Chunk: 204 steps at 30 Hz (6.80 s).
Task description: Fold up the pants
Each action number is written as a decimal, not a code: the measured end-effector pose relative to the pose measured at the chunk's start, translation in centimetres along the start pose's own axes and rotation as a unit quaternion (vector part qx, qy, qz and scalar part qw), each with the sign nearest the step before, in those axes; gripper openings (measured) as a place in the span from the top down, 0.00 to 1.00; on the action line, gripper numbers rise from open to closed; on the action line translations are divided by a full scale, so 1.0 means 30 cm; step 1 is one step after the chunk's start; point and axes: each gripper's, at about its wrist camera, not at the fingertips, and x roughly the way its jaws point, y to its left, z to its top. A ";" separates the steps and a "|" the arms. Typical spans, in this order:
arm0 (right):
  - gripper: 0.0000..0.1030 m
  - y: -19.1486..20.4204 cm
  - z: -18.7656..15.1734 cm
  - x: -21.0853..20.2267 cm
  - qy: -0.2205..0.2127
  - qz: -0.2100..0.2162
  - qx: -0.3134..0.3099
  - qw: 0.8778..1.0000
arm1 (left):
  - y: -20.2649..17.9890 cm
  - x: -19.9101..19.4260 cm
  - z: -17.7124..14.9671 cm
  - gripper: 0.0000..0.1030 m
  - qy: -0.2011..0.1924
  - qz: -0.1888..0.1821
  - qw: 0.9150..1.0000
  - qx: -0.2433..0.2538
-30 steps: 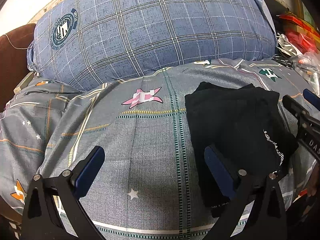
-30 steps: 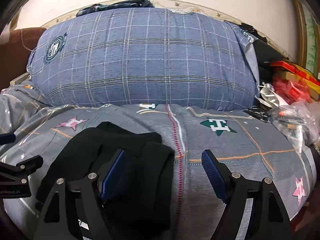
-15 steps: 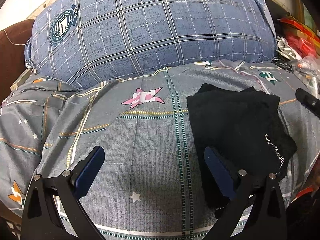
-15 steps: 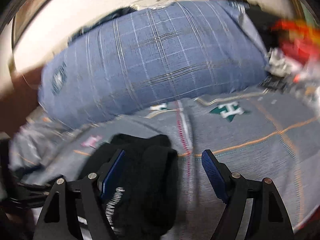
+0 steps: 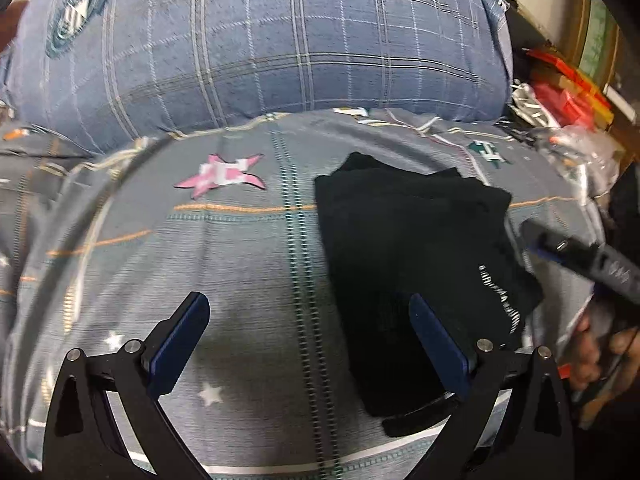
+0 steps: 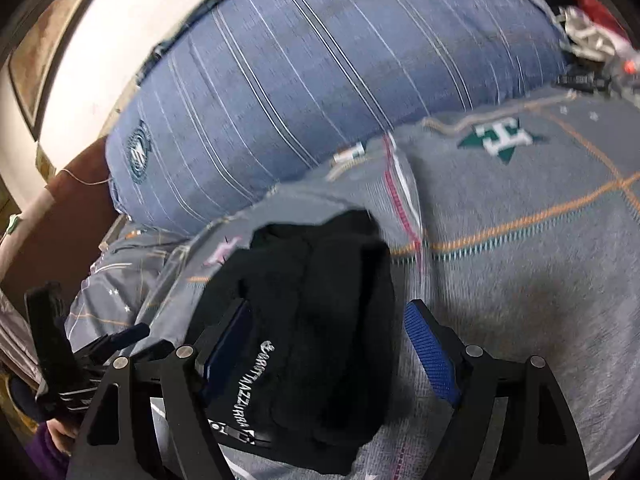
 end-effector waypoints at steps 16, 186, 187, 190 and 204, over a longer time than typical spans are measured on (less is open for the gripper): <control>0.21 0.013 -0.028 0.128 0.063 0.008 -0.002 0.998 | 0.004 0.095 0.045 0.02 0.052 -0.133 0.989 -0.037; 0.53 0.522 -0.113 0.210 -0.025 0.003 -0.190 0.981 | 0.261 -0.104 -0.070 0.20 -0.101 0.162 0.982 -0.017; 0.54 0.527 -0.114 0.218 -0.024 0.003 -0.192 0.981 | 0.253 -0.088 -0.068 0.20 -0.094 0.161 0.982 -0.008; 0.54 0.529 -0.119 0.242 -0.011 0.001 -0.194 0.981 | 0.234 -0.029 -0.081 0.20 -0.069 0.156 0.985 0.011; 0.50 0.479 -0.087 0.300 0.017 0.008 -0.155 0.988 | 0.272 -0.034 -0.021 0.15 -0.062 0.126 0.990 -0.003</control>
